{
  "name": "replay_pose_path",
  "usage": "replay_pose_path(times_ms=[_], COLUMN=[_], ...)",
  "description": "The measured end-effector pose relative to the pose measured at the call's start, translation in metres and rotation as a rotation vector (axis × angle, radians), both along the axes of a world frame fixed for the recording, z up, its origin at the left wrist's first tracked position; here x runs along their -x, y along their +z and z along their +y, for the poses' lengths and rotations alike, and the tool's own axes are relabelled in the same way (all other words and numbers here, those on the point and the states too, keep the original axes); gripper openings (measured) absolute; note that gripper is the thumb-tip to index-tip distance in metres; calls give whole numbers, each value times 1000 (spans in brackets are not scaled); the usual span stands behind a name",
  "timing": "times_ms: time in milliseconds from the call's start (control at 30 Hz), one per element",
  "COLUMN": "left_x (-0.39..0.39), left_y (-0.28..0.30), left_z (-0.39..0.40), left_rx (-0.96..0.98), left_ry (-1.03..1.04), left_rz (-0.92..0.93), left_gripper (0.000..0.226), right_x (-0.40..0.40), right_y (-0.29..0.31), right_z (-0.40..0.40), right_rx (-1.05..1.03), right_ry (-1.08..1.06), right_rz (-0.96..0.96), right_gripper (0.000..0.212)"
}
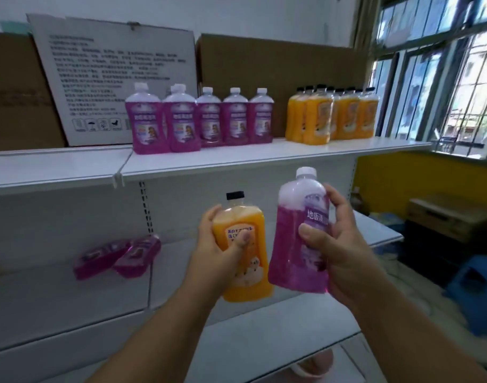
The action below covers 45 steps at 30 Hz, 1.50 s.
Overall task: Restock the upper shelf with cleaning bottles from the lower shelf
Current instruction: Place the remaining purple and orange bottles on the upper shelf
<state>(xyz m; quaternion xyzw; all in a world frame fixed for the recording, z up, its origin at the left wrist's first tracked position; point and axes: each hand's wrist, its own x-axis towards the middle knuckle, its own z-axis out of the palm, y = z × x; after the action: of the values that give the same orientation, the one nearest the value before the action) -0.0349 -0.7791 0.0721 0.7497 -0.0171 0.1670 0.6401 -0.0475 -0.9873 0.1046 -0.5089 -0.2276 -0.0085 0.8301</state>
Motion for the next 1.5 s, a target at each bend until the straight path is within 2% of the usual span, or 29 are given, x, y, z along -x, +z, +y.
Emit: replay_pose_path(times_ms=[133, 333, 500, 733, 933, 1200, 1333, 1433, 1500], left_x=[-20, -46, -85, -179, -253, -337, -355, -360, -360], left_y=[39, 97, 145, 202, 214, 206, 205, 205, 210], left_z=[-50, -90, -113, -160, -228, -301, -315, -313, -313], left_rx=[-76, -157, -235, -425, -482, -557, -793, -1161, -1308], left_ry=[12, -22, -65, -137, -150, 99, 206, 366, 421], left_rz=[-125, -246, -345, -469, -516, -550, -595, -623, -584], left_gripper=[64, 56, 58, 59, 61, 60, 71, 93, 101], right_x=[-6, -28, -64, -120, -169, -263, -313, -344, -360], right_y=[36, 76, 106, 138, 148, 144, 148, 150, 151], right_z=[-55, -90, -110, -157, -211, -292, -320, -333, -337], right_rx=[91, 169, 138, 164, 191, 277, 285, 282, 291], right_ry=[-125, -245, -318, -470, -554, -512, -457, -384, -346], right_rz=[-140, -306, -378, -405, -390, -416, -433, -459, -473], right_gripper=[84, 85, 88, 90, 91, 93, 91, 90, 91])
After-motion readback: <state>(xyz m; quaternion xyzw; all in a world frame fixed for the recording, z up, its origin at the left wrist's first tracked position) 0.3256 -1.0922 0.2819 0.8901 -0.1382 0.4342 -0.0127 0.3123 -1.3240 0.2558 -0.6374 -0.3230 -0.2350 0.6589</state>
